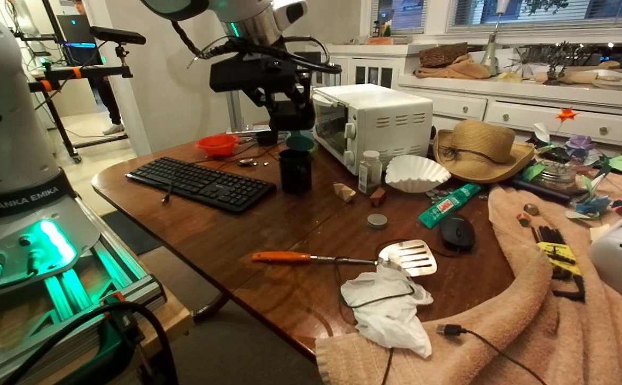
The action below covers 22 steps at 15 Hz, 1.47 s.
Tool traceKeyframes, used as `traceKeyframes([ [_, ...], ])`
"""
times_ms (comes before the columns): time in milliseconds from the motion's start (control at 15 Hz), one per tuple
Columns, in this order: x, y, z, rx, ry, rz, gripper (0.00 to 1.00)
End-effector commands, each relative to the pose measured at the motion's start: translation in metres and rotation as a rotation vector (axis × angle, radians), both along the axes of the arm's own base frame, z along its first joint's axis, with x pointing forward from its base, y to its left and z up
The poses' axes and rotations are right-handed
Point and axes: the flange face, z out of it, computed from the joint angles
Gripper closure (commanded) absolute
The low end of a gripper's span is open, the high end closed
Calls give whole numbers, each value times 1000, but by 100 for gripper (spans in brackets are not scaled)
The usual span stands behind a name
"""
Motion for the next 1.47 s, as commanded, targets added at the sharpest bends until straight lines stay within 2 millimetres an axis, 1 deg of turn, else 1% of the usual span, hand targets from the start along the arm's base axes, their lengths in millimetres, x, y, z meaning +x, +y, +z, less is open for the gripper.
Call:
traceKeyframes([
  [0, 0, 1, -9, -44, 35, 14, 77],
  [67, -3, 6, -4, 21, -5, 54, 77],
  [133, -4, 10, -6, 22, -7, 75, 77],
  [200, -1, 8, -11, -75, 14, 21, 77],
  [267, -4, 14, -8, 68, 12, 129, 77],
  [333, 0, 12, -12, 14, 22, 90, 77],
  [400, 4, 6, -9, -52, -9, 31, 77],
  [467, -4, 16, -9, 109, 3, 126, 77],
  [533, 3, 8, -9, -20, -9, 41, 77],
  [600, -2, 12, -10, 54, -5, 82, 77],
  [667, -1, 12, -8, 30, -25, 56, 77],
  [800, -1, 16, -9, 106, -7, 95, 77],
  [867, 0, 10, -10, -5, -22, 15, 77],
  [933, -1, 14, -10, 128, -2, 94, 77],
  [1000, 3, 4, -8, -9, -29, -8, 77],
  [1067, -2, 13, -8, 172, -9, 114, 77],
  [1133, 2, 7, -10, 30, -17, 6, 77],
  [1200, 0, 10, -10, 170, 8, 103, 77],
  [1267, 2, 5, -11, 57, -6, 4, 77],
  [1333, -1, 6, -11, 162, 17, 81, 77],
  [1400, 1, 3, -10, 75, 2, 5, 77],
])
